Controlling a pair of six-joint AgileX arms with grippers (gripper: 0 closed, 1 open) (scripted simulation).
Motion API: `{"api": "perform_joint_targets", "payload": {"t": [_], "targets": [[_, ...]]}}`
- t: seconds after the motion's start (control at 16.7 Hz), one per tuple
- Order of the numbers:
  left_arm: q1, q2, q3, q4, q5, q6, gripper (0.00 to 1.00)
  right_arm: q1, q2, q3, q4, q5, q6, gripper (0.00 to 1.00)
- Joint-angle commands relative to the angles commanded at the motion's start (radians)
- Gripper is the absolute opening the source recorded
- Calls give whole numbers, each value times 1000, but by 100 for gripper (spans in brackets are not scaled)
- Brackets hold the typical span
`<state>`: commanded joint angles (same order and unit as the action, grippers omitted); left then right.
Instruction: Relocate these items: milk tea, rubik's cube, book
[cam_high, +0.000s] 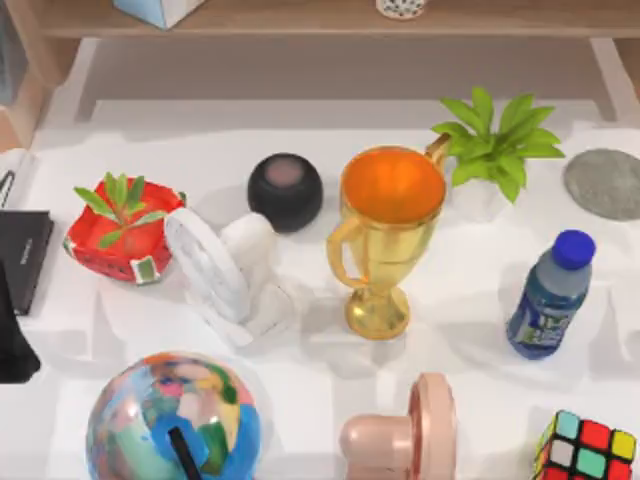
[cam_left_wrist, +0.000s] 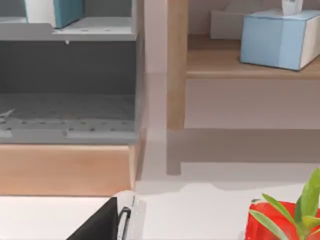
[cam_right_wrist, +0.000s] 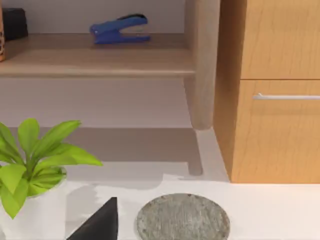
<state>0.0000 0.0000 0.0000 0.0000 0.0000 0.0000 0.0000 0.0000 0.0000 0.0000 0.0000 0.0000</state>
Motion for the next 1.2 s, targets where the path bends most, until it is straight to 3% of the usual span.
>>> {"api": "perform_joint_targets", "payload": {"t": [0.3, 0.54, 1.2], "targets": [[0, 0, 0, 0, 0, 0, 100, 24, 63, 59, 28, 30, 1, 100], [0, 0, 0, 0, 0, 0, 100, 110, 295, 247, 119, 124, 3, 100], [0, 0, 0, 0, 0, 0, 100, 454, 1518, 1006, 492, 469, 5, 100]]}}
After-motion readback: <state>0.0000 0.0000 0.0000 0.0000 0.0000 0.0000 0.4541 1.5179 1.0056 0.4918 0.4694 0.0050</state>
